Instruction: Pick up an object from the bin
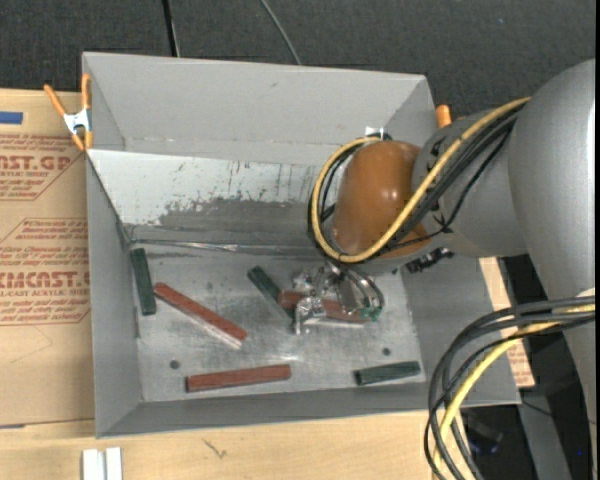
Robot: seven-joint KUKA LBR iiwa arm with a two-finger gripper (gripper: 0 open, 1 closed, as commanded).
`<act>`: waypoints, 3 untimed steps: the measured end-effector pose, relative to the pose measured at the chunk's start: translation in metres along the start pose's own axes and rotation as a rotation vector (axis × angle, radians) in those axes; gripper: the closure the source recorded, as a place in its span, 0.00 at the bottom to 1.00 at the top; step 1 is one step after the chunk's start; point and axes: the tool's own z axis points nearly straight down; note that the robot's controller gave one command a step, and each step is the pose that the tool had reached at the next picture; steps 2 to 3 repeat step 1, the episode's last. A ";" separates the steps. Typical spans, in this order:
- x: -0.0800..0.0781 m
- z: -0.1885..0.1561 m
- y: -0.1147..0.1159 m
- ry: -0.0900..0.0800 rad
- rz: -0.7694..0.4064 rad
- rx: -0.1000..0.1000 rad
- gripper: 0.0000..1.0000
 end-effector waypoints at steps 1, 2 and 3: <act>-0.007 -0.191 -0.028 -0.017 -0.059 0.002 1.00; -0.007 -0.191 -0.028 -0.017 -0.059 0.002 1.00; -0.007 -0.191 -0.028 -0.017 -0.059 0.002 1.00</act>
Offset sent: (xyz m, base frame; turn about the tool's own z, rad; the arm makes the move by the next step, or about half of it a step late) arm 0.0000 0.0000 0.0000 0.0000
